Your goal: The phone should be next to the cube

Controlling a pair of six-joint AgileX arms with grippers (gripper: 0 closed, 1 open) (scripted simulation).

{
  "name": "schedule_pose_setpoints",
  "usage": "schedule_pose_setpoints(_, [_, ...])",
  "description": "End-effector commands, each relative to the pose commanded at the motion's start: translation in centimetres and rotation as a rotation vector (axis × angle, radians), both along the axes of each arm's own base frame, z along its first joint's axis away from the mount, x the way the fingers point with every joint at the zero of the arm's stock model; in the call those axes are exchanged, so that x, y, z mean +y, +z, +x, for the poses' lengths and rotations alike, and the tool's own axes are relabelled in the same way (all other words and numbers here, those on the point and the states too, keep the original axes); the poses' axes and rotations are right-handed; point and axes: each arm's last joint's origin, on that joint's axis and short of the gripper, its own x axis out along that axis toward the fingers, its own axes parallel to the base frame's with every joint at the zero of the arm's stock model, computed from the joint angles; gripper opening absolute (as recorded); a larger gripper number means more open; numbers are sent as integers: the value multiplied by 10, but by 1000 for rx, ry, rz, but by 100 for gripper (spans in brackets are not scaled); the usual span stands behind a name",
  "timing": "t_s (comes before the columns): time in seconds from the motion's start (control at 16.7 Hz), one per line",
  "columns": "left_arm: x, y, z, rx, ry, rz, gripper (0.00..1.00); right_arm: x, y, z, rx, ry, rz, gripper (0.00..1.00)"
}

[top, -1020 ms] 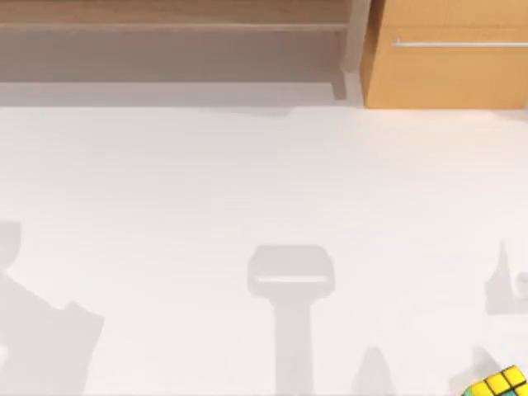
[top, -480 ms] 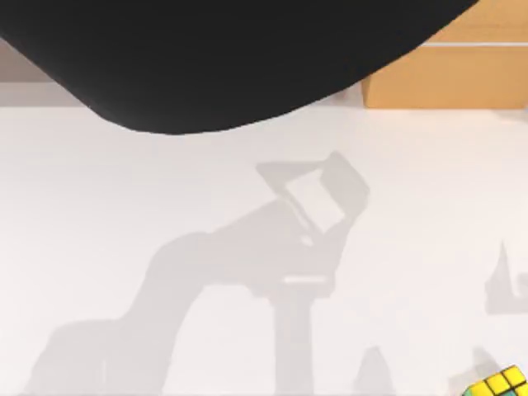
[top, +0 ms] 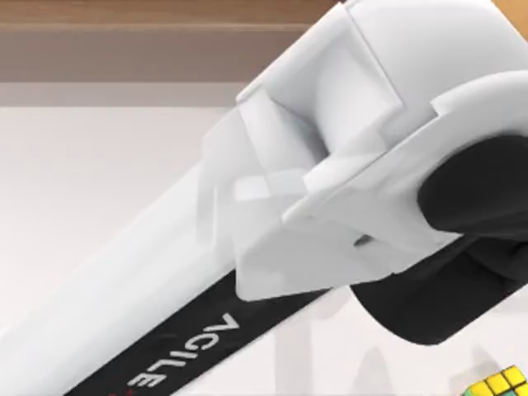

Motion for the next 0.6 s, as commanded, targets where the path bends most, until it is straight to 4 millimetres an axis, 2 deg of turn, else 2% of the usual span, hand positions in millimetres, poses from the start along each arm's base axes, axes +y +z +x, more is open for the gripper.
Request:
schedule_pose_setpoints(0.12, [-5,-51,12,216,133,135,0,0,0,0,0,0,0,100])
schedule_pose_setpoints(0.3, [-1,-116,24,471,355,308,0,0,0,0,0,0,0,100])
schedule_pose_setpoints(0.48, [10,-165,29,651,576,448,0,0,0,0,0,0,0,100])
schedule_pose_setpoints(0.6, [18,-189,30,733,705,521,0,0,0,0,0,0,0,100])
